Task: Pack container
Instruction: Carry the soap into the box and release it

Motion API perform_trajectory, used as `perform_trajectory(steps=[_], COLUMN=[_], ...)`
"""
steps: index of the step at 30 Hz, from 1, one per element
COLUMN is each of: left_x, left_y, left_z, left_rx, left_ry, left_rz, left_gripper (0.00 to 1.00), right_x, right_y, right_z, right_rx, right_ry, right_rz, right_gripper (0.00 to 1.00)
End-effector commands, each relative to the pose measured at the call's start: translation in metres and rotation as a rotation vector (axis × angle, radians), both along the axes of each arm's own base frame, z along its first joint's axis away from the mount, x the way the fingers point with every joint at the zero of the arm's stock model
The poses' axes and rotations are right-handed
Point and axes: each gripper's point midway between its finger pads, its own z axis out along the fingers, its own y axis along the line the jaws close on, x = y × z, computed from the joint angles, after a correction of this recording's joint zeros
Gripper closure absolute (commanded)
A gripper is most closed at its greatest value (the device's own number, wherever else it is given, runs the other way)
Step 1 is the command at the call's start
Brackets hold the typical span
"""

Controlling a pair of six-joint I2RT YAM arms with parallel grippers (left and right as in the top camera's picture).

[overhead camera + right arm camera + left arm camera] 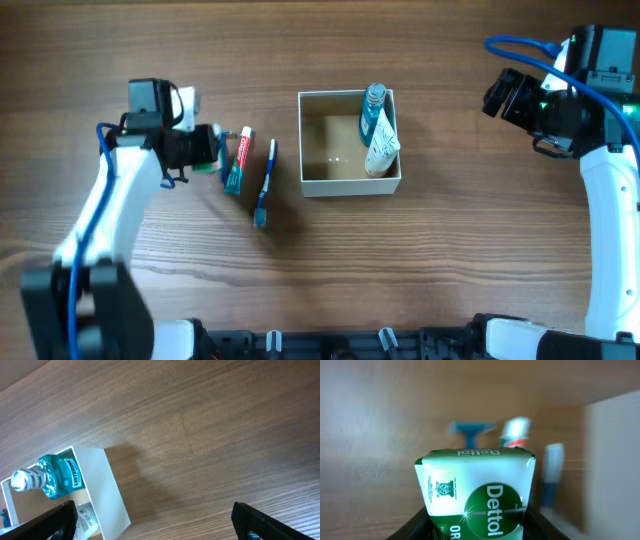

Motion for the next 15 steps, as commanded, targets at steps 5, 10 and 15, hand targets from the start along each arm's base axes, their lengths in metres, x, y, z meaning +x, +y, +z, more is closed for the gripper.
perform_trajectory(steps=[5, 10, 15], left_x=[-0.012, 0.012, 0.035], left_y=[-0.158, -0.207, -0.237], left_z=[0.162, 0.104, 0.024], left_rx=[-0.132, -0.136, -0.189], left_ry=[-0.496, -0.412, -0.288], left_rz=[-0.309, -0.295, -0.25], left_gripper=[0.58, 0.57, 0.48], right_x=[0.002, 0.002, 0.002], right_y=[0.0, 0.0, 0.0], right_z=[0.001, 0.001, 0.001], right_rx=[0.016, 0.016, 0.016], right_ry=[-0.008, -0.008, -0.008], right_rz=[-0.009, -0.009, -0.008], right_gripper=[0.0, 0.0, 0.0])
